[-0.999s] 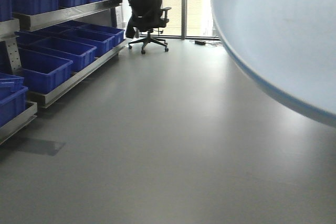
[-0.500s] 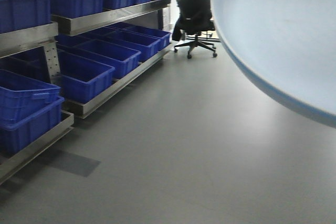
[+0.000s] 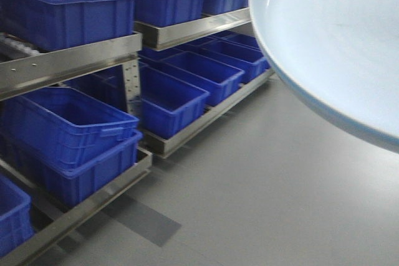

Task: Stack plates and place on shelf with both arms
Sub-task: 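Drive across the floor toward the shelf of blue bins, holding the plates, then position the held plates above the blue bin nearest the right gripper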

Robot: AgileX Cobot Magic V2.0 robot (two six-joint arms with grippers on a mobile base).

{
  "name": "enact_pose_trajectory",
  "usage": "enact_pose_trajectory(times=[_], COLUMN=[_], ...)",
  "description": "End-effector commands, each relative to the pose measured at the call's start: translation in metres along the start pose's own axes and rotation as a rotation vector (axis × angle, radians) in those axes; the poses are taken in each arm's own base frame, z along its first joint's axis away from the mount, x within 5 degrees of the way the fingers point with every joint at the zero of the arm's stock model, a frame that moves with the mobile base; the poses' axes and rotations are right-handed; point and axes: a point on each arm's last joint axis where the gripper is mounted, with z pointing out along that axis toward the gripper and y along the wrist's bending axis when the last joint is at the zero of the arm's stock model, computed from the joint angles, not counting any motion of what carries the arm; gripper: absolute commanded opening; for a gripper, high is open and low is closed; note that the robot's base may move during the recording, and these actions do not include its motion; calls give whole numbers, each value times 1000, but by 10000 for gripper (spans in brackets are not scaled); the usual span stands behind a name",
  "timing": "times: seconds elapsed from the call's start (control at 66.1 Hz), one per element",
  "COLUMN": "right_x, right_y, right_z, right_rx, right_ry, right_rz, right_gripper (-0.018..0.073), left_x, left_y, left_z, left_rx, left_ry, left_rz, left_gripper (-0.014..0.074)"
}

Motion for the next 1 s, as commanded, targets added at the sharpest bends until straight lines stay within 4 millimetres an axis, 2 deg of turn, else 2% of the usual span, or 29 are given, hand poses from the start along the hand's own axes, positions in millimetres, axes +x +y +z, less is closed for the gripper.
enact_pose_trajectory(times=[0.0, 0.984], right_x=[-15, -15], right_y=[3, 3], right_z=[-5, -5], right_rx=[-16, -16], right_ry=[-113, -113], right_rz=[1, 1], right_gripper=[57, 57], left_x=[-14, -14], left_y=[0, 0], left_z=[-3, -3], left_rx=[17, 17], left_ry=[-94, -94], left_rz=[1, 1], left_gripper=[83, 83])
